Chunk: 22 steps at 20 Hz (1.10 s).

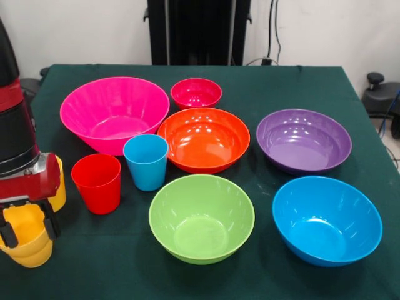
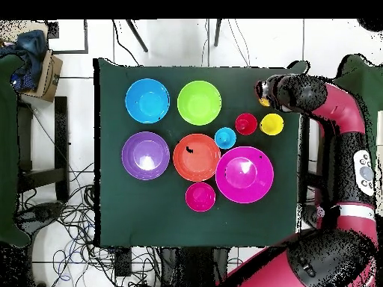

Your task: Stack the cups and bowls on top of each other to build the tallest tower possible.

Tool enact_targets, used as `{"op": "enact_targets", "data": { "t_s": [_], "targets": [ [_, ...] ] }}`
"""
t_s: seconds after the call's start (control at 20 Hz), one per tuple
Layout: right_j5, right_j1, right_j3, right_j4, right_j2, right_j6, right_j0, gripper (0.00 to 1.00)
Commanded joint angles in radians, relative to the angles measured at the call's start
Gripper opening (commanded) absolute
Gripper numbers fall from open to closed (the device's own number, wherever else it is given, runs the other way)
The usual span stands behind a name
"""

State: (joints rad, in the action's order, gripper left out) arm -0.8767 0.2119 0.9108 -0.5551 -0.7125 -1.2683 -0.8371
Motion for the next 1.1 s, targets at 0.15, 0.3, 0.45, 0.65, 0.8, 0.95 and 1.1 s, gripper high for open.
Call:
{"op": "enact_targets", "data": {
  "t_s": [0.15,0.3,0.45,0.65,0.8,0.95,1.1],
  "targets": [
    [-0.112,0.038,0.092,-0.037,0.066,0.186,0.028,1.00],
    [-0.112,0.048,0.105,-0.034,0.073,0.174,0.030,1.00],
    [-0.115,0.063,0.126,-0.028,0.077,0.163,0.030,1.00],
    [-0.119,0.064,0.125,-0.025,0.078,0.156,0.033,1.00],
    [-0.115,0.059,0.122,-0.028,0.080,0.152,0.036,1.00],
    [-0.113,0.057,0.121,-0.030,0.084,0.138,0.041,1.00],
    [-0.113,0.060,0.122,-0.024,0.084,0.122,0.046,1.00]
  ]
}}
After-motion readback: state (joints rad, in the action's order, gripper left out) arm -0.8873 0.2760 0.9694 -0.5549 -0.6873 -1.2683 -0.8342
